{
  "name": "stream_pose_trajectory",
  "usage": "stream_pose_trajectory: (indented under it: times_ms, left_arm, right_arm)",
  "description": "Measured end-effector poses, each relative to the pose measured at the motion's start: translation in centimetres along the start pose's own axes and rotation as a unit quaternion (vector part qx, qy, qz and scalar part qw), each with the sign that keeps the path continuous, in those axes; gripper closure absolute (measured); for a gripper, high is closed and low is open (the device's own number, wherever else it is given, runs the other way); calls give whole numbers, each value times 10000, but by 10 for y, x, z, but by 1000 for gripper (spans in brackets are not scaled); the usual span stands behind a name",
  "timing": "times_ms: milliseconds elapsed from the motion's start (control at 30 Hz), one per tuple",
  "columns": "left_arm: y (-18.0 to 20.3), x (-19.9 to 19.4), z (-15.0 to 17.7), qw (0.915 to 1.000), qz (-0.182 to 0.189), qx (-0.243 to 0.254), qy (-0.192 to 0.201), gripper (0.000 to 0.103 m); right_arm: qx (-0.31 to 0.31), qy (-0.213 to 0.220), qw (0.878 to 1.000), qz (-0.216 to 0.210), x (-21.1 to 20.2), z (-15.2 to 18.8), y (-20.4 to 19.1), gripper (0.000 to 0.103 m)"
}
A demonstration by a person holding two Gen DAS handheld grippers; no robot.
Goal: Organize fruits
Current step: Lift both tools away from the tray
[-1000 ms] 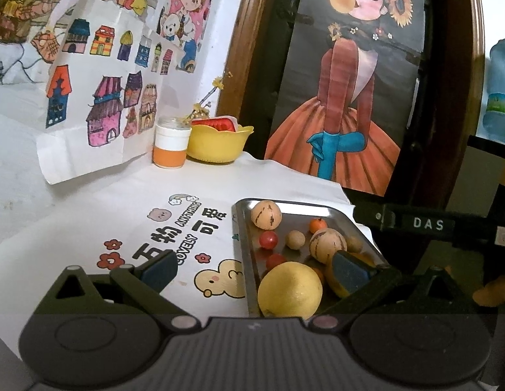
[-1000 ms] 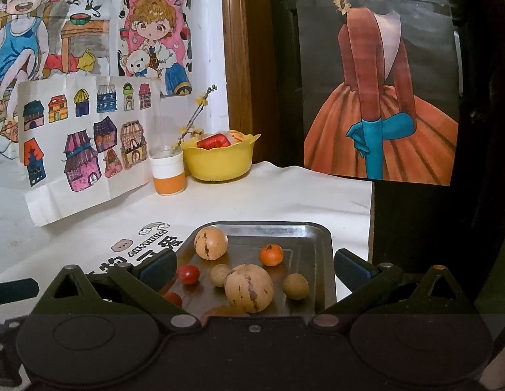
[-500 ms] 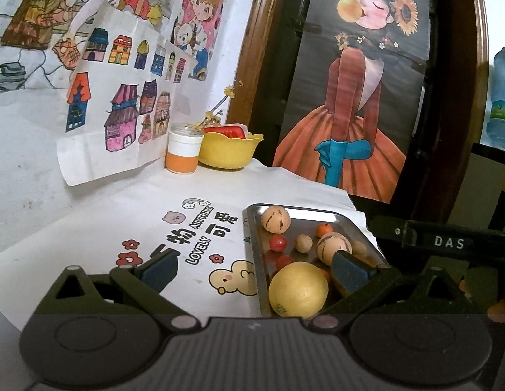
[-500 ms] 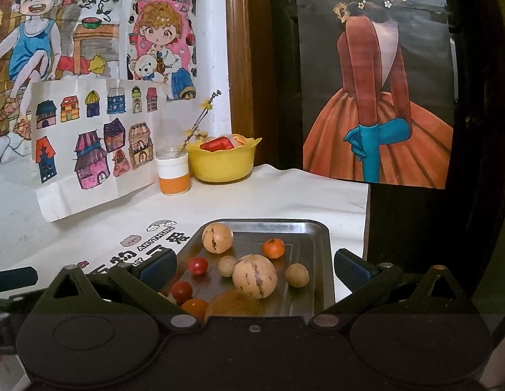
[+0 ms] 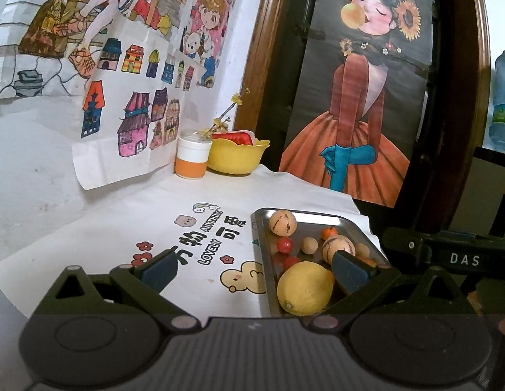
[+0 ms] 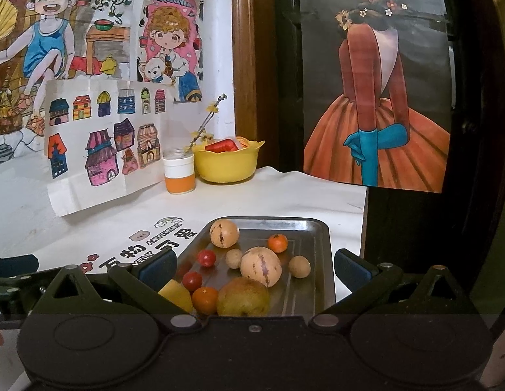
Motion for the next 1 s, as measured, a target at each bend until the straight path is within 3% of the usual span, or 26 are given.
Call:
stream_pose_trajectory:
  times_ms: [1000]
  left_arm:
    - [-13,-28,6,9998,-51,153,110,0]
  right_arm:
    - [-101,31,9999,63,-33,13,-23,1]
Point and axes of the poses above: each gripper's, at about its wrist camera, not at the fingertips, and x roughly the way its jaws point, y to its right, z to its underside, the point moved 5 cm from there along x, roughly the way its jaws point, and after that the axes turned 14 degrees about -z, right-handed, at the moved point
